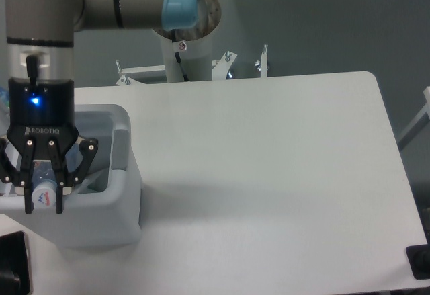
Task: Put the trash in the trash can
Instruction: 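Lift the bottle and carry it over the trash bin, then lower the bottle into the bin and open the gripper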
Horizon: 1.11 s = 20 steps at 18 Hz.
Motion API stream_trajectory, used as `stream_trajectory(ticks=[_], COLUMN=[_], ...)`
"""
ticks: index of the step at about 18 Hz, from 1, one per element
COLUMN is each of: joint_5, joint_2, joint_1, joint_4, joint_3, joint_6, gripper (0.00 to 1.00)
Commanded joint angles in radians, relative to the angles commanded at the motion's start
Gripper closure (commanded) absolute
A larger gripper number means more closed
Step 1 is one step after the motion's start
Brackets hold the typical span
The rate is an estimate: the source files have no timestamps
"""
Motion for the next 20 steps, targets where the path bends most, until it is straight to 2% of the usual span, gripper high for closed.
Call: stream_trajectory(ticks=[4,7,9,10,11,15,18,20], joint_5=[0.000,-0.002,-0.002,0.000,0.000,0.002,0.006,0.008], joint_2=[-0.006,0.001,0.009,0.012,0.017,0.029,0.052,0.054], joint_1=[0.000,0.000,0.000,0.000,0.000,0.029,0.101,0.167], joint_4=[0.000,0.002,0.002,0.000,0.000,0.000,0.000,-0.005], joint_3=[-0.012,-0.012,-0.011,-0.006,-0.003,0.009,0.011,0.012], joint_6=[0.000,0.000,0.003,0.006,0.008,0.026,0.038,0.098], gripper=[0.65,0.47,0.15,0.05,0.00,0.00,0.00,0.00])
